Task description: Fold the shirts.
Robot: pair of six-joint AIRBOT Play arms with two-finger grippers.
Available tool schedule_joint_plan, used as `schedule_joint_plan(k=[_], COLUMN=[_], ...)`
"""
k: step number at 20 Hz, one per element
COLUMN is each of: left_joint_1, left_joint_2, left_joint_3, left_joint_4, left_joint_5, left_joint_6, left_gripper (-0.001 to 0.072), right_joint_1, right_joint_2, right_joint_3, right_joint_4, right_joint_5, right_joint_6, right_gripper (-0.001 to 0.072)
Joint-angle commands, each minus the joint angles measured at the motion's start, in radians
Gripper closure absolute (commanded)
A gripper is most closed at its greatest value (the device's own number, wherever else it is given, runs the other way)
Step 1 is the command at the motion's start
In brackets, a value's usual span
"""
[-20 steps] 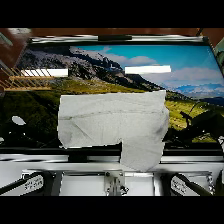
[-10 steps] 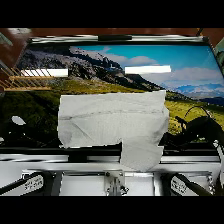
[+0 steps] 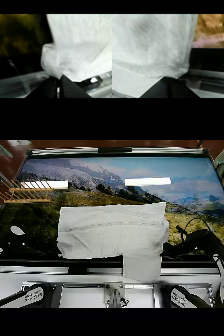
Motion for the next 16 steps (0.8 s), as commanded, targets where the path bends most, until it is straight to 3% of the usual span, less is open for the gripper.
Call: schedule_joint_plan(k=[1, 6, 13, 16], left_joint_1=[0.001, 0.001, -0.003, -0.031], left_joint_2=[0.003, -0.019, -0.243, -0.333], left_joint_3=[0.112, 0.349, 0.662, 0.748], left_joint_4=[-0.105, -0.124, -0.146, -0.177], left_joint_5=[-0.060, -0.029, -0.022, -0.020], left_joint_6=[0.095, 0.049, -0.092, -0.093], left_gripper=[0.0676, 0.0678, 0.0676, 0.0676], right_joint_1=[0.001, 0.045, 0.168, 0.163], right_joint_2=[0.048, 0.011, -0.289, -0.364], right_joint_3=[0.117, 0.382, 0.753, 0.828], right_joint_4=[0.075, 0.114, 0.097, 0.080], right_joint_5=[-0.047, 0.038, 0.153, 0.175], right_joint_6=[-0.050, -0.050, 0.016, 0.023], right_gripper=[0.0639, 0.0640, 0.0640, 0.0640])
